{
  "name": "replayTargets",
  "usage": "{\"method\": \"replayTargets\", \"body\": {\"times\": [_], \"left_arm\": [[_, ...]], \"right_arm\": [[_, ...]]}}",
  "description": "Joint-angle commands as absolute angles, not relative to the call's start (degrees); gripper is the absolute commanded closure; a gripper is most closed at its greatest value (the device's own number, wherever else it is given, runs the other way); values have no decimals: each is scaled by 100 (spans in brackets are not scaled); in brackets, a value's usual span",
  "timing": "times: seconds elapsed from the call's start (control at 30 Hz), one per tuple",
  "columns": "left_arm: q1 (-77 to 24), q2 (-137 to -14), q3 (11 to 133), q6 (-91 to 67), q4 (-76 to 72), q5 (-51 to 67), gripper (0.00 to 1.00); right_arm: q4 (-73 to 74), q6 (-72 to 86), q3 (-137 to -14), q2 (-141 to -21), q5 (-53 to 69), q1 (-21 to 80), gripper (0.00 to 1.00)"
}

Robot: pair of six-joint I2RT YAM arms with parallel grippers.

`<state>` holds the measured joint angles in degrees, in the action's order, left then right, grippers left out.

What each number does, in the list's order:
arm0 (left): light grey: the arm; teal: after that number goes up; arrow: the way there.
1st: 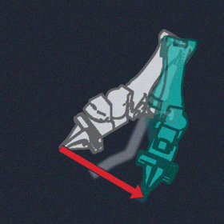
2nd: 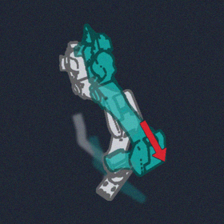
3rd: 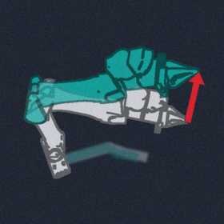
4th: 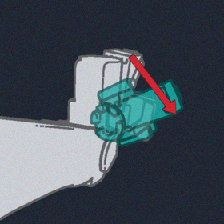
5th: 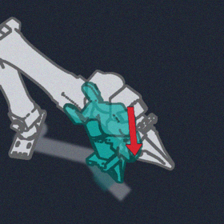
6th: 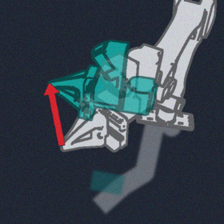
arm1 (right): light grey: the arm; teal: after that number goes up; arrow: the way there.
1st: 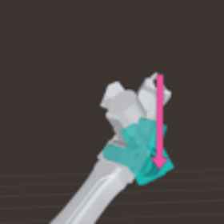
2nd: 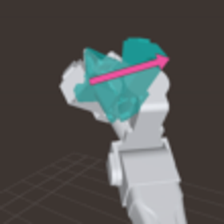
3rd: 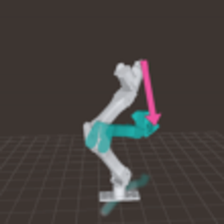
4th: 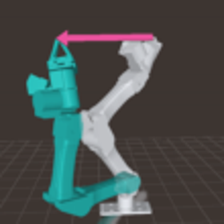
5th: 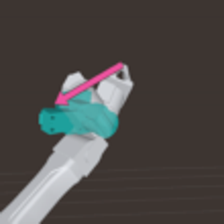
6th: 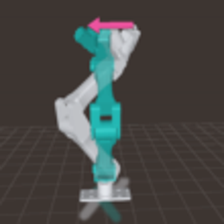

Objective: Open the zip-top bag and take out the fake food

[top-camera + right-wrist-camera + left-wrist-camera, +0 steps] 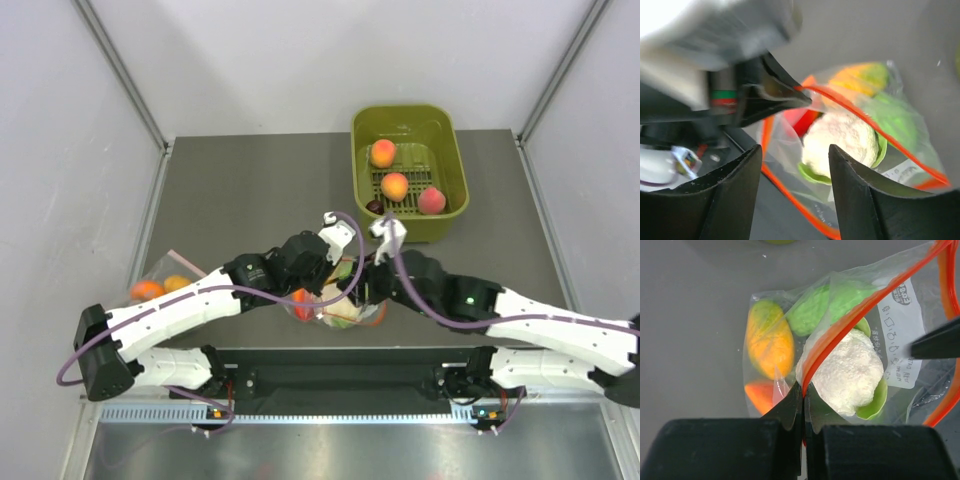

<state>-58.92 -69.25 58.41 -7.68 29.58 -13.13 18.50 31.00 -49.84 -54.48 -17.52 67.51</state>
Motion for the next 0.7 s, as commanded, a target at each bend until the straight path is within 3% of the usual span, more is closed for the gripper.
{"method": "replayTargets", "body": {"times": [0.0,0.27,0.43,0.67], "left_arm": [[-5854,-6750,5810,-844,2610,-1116,100],[-5845,-6750,5774,-896,2610,-1029,100],[-5836,-6829,5783,-932,2610,-932,100],[-5713,-7005,5792,-1046,2654,-1020,100]], "right_arm": [[1494,2891,-5142,-5967,-1600,6820,45],[1327,3480,-4703,-6582,-1749,6776,46],[1292,3787,-4342,-6908,-1758,6846,41],[1204,4025,-3850,-6365,-2073,7005,41]]}}
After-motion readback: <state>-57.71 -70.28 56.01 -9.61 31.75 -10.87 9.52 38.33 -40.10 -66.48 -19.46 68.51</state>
